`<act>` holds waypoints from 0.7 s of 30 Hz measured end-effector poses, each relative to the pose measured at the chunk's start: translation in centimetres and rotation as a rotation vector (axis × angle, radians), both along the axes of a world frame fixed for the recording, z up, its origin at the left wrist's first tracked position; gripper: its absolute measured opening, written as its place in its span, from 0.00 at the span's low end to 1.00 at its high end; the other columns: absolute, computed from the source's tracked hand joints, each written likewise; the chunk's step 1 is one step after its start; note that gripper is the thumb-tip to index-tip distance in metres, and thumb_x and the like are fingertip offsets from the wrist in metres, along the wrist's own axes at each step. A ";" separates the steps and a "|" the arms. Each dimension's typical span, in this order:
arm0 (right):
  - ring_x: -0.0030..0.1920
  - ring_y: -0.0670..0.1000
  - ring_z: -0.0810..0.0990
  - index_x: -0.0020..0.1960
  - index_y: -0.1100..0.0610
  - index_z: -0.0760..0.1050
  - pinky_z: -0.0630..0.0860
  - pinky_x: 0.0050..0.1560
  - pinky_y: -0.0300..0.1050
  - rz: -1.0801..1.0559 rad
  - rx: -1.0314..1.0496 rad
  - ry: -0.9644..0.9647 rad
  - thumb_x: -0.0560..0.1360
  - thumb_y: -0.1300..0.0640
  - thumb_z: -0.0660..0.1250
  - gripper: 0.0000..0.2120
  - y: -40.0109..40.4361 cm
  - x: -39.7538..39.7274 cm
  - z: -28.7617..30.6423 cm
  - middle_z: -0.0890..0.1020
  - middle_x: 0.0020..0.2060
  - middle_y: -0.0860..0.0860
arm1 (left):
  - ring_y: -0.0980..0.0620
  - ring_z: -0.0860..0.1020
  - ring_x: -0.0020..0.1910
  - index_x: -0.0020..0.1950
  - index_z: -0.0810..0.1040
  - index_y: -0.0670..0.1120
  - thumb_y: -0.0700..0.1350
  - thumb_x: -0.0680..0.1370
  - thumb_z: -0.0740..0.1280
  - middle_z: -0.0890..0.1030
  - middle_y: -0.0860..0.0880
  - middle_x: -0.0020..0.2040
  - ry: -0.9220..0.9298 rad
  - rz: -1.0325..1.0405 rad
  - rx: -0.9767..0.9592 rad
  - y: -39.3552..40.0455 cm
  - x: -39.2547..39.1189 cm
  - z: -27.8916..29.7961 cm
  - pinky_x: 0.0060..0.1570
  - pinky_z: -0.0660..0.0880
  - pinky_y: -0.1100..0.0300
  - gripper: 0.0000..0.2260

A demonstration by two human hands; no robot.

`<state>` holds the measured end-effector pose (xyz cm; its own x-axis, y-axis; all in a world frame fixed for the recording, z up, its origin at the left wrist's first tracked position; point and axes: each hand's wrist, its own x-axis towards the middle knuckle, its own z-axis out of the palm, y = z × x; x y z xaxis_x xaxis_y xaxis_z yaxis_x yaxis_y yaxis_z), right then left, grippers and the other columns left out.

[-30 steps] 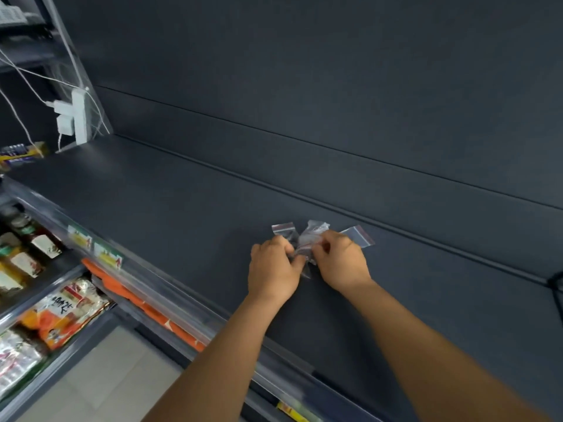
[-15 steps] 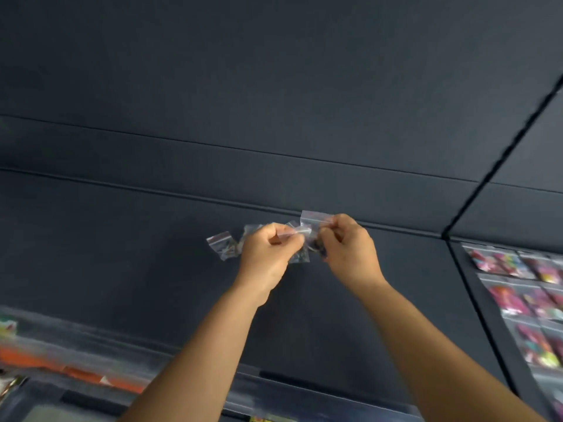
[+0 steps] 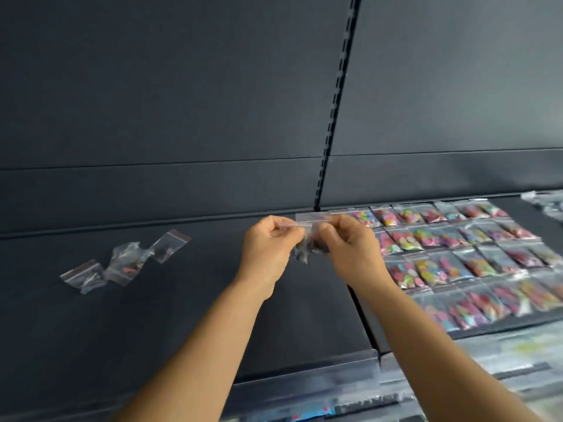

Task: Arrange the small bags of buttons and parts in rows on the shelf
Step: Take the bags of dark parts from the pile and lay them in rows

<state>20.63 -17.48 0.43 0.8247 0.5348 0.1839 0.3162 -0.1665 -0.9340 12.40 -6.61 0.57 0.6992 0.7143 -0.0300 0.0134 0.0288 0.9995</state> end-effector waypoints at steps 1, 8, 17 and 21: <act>0.33 0.42 0.80 0.39 0.52 0.78 0.76 0.37 0.39 0.005 0.007 0.011 0.76 0.56 0.65 0.07 -1.3 0.6 0.2 0.83 0.31 0.44 | 0.59 0.76 0.32 0.41 0.78 0.46 0.41 0.72 0.71 0.81 0.56 0.33 -0.003 -0.016 -0.004 -1.2 0.9 0.1 0.31 0.71 0.69 0.02; 0.34 0.50 0.82 0.41 0.48 0.81 0.78 0.36 0.48 -0.118 -0.005 0.041 0.74 0.57 0.68 0.06 -12.6 5.6 1.3 0.85 0.34 0.46 | 0.56 0.80 0.41 0.43 0.82 0.50 0.51 0.76 0.68 0.84 0.55 0.41 0.015 -0.142 -0.063 -11.5 7.3 0.8 0.45 0.77 0.58 0.06; 0.30 0.50 0.76 0.36 0.55 0.80 0.76 0.35 0.52 -0.371 0.038 0.087 0.71 0.59 0.68 0.06 -28.9 13.1 1.6 0.83 0.30 0.52 | 0.52 0.82 0.36 0.42 0.81 0.48 0.42 0.75 0.70 0.84 0.49 0.41 0.094 -0.441 0.065 -26.8 16.0 0.9 0.40 0.80 0.59 0.02; 0.35 0.52 0.81 0.37 0.51 0.81 0.79 0.43 0.54 -0.451 0.065 0.093 0.72 0.59 0.69 0.06 -35.6 15.7 1.5 0.84 0.33 0.51 | 0.51 0.82 0.35 0.43 0.81 0.46 0.42 0.76 0.69 0.84 0.47 0.39 0.102 -0.493 0.061 -33.0 19.9 0.6 0.35 0.79 0.59 0.02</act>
<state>36.37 -53.08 1.88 0.9869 0.1087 0.1192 0.1398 -0.2078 -0.9681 32.29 -39.61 1.19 0.9495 0.3022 -0.0844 0.1086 -0.0641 0.9920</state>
